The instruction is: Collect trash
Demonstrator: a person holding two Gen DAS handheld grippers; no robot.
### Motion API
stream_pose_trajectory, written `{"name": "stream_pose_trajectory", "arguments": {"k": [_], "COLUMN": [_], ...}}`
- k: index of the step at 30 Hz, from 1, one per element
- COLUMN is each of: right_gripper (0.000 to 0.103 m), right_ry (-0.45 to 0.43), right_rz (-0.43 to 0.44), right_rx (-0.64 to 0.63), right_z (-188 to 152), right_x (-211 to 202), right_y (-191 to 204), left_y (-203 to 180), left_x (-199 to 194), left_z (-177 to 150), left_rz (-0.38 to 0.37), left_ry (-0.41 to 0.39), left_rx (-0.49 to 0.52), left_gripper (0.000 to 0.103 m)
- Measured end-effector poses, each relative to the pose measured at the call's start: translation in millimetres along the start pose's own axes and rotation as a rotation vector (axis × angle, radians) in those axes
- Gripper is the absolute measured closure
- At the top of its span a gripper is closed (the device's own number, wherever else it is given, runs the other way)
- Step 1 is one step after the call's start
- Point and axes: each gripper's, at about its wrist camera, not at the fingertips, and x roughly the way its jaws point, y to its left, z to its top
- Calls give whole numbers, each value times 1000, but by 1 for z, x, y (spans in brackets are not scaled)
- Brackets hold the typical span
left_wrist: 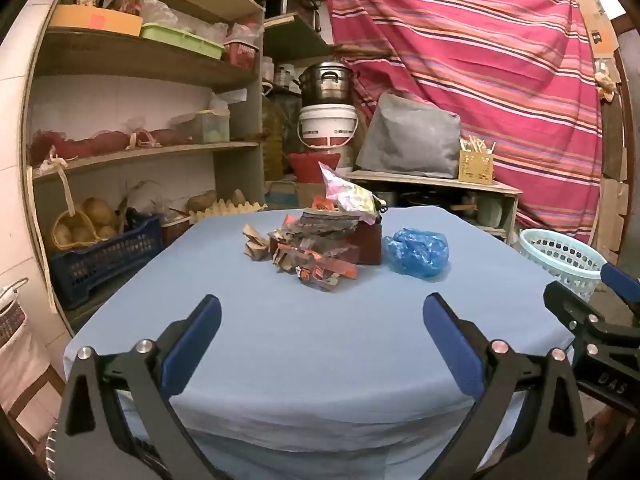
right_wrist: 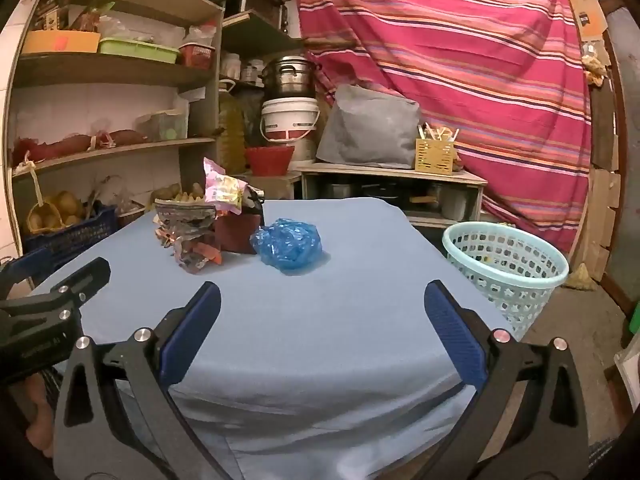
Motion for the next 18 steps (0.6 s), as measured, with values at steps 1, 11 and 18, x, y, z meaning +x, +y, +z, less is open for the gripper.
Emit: {"name": "stream_pose_trajectory", "arguments": {"k": [1, 11, 18], "right_gripper": [4, 4, 4], "right_ry": [-2, -12, -11], "right_rz": [-1, -1, -2], "right_rx": [2, 0, 0], "right_z": [-1, -1, -1], "right_x": [-1, -2, -1], "right_y": [0, -2, -2], "left_y": [-1, -3, -1], "left_x": [-1, -6, -8], "left_z": [-1, -3, 0], "left_rz": [3, 2, 0], "left_ry": [-6, -19, -16], "left_rx": [3, -3, -7], "left_gripper": [4, 4, 4]}}
